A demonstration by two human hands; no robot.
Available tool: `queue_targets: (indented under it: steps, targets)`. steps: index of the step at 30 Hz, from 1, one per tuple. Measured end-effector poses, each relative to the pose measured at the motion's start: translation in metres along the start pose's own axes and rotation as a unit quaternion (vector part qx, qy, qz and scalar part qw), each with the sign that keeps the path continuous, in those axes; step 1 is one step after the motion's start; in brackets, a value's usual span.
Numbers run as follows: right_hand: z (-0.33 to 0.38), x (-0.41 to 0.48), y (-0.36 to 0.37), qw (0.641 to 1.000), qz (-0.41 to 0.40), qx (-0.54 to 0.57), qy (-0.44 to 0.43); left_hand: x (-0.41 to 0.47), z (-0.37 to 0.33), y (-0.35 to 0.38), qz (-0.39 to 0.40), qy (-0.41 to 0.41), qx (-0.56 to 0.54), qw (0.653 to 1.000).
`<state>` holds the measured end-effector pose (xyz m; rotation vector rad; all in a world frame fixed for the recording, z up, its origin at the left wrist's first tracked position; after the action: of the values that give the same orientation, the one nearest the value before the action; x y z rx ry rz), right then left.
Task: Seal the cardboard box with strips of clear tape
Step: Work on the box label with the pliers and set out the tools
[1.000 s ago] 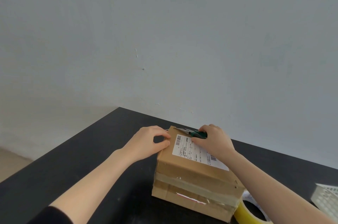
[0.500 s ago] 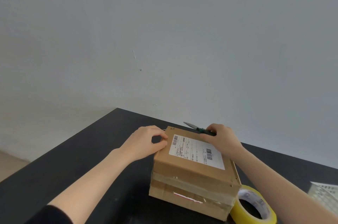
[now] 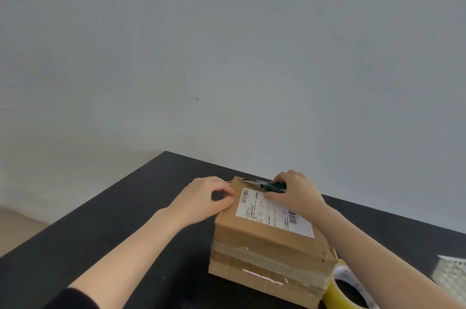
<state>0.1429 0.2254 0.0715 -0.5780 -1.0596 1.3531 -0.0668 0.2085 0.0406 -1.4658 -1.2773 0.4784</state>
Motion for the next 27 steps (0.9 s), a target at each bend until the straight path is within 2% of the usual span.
queue_targets:
  steps: [27]
  targets:
    - [-0.0080, 0.0039, -0.0019, 0.997, 0.027, 0.071, 0.027, -0.0005, 0.0008, 0.0009, 0.002, 0.001, 0.011, 1.000]
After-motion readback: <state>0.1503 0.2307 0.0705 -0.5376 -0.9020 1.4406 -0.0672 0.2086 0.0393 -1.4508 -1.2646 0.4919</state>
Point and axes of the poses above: each hand's wrist, its own x-axis towards the middle knuckle, its own y-axis out of the palm, z = x × y, the point moved 9 cm from there along x, towards the middle knuckle, and after that the axes turned 15 degrees about x, right-handed, at the moved point
